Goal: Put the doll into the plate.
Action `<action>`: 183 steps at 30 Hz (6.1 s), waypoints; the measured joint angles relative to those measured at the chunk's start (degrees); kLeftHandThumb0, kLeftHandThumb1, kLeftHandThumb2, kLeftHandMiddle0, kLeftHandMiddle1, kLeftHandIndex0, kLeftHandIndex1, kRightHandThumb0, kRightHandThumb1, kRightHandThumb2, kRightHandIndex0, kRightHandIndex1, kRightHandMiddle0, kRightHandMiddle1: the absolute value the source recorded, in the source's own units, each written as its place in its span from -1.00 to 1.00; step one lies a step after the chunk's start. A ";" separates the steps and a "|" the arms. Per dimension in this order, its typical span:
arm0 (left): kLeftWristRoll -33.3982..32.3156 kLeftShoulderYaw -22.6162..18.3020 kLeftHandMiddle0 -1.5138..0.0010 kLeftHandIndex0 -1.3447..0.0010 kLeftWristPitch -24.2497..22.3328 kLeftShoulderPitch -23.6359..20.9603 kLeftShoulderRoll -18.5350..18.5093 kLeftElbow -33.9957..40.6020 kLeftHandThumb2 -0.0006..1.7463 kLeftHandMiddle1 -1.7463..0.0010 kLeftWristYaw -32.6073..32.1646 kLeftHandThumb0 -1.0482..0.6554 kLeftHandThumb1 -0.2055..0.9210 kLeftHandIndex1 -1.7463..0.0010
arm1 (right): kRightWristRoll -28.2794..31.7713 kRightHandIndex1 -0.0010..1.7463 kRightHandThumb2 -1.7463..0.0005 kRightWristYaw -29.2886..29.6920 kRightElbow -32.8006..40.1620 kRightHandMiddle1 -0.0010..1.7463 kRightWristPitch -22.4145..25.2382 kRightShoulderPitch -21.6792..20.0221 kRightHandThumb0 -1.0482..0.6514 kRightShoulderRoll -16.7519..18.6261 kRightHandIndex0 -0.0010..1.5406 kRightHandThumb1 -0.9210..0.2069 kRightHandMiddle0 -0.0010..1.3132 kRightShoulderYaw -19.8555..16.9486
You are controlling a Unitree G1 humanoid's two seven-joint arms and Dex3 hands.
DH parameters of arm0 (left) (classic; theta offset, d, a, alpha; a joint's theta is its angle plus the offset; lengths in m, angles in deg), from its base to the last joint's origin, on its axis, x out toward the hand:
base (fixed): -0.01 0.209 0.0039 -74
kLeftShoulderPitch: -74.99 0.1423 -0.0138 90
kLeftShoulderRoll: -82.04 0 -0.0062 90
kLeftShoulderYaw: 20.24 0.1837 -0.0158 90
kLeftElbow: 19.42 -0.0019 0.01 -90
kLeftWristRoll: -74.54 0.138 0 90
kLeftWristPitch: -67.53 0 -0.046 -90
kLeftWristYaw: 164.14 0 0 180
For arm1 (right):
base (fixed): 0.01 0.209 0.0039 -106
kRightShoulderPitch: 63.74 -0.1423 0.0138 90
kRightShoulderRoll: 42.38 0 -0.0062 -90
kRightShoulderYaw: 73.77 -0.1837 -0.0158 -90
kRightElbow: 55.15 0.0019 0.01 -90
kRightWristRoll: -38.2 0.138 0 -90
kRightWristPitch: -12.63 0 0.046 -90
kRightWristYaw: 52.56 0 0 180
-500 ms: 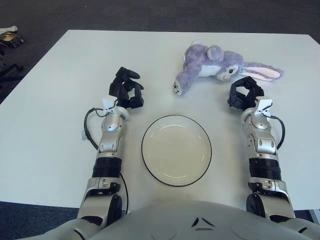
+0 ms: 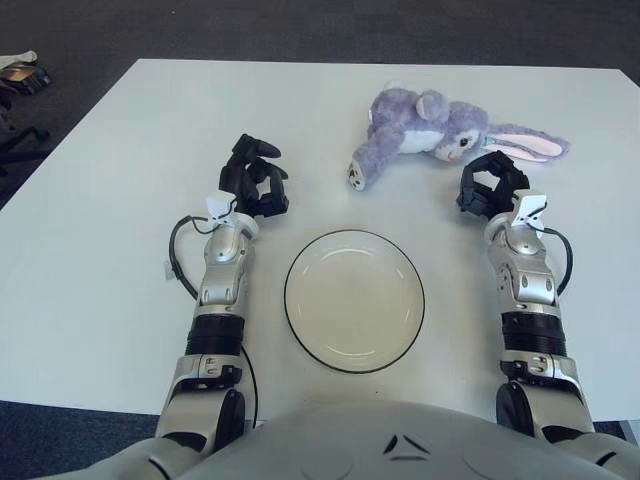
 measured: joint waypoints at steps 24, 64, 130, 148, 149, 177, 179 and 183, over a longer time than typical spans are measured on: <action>1.03 0.07 0.30 0.23 -0.55 0.08 0.02 0.37 0.57 -1.00 -1.61 0.22 -0.14 -1.00 | -13.31 0.96 -0.35 1.10 13.13 1.00 3.77 0.92 0.17 -8.11 -0.23 -0.14 -0.53 4.61; 0.78 0.59 0.32 0.26 0.43 -0.44 -0.41 -1.65 0.54 -1.00 -0.35 0.22 -0.10 -1.00 | -35.36 -0.21 0.48 -8.59 8.41 0.01 -4.21 -10.45 -0.91 -25.97 -0.78 -0.55 -1.00 16.01; 3.42 2.65 0.37 0.31 3.04 0.57 1.14 0.80 0.48 -1.00 -2.17 0.22 -0.01 -1.00 | -39.18 -0.58 0.85 -18.32 -29.37 -0.20 -8.70 -40.19 -1.00 -19.69 -0.82 -0.91 -1.00 30.80; 2.61 2.71 0.38 0.32 4.98 0.57 1.23 0.82 0.46 -1.00 -1.80 0.22 0.01 -1.00 | -38.19 0.01 0.83 -15.58 -40.49 -0.14 -12.64 -43.34 -0.97 -17.66 -0.93 -0.83 -1.00 31.65; 2.45 2.72 0.38 0.32 5.00 0.57 1.24 0.81 0.46 -1.00 -1.74 0.22 0.01 -1.00 | -38.17 0.01 0.83 -15.56 -41.01 -0.15 -12.89 -43.52 -0.97 -17.57 -0.93 -0.83 -1.00 31.71; 2.20 2.87 0.36 0.30 4.71 1.28 1.44 2.18 0.48 -1.00 -1.98 0.22 -0.02 -1.00 | -38.10 -0.33 0.78 -15.71 -55.57 -0.17 -16.30 -48.59 -0.92 -15.03 -0.89 -0.83 -1.00 34.60; 2.20 2.87 0.36 0.30 4.71 1.29 1.45 2.19 0.49 -1.00 -1.97 0.22 -0.03 -1.00 | -38.13 -0.33 0.78 -15.41 -56.94 -0.16 -16.51 -48.88 -0.93 -14.70 -0.89 -0.82 -1.00 34.94; 2.20 2.87 0.36 0.30 4.71 1.35 1.45 2.28 0.49 -1.00 -1.97 0.22 -0.03 -1.00 | -38.25 -0.19 0.77 -14.79 -58.48 -0.16 -16.65 -49.44 -0.93 -14.24 -0.86 -0.81 -1.00 35.59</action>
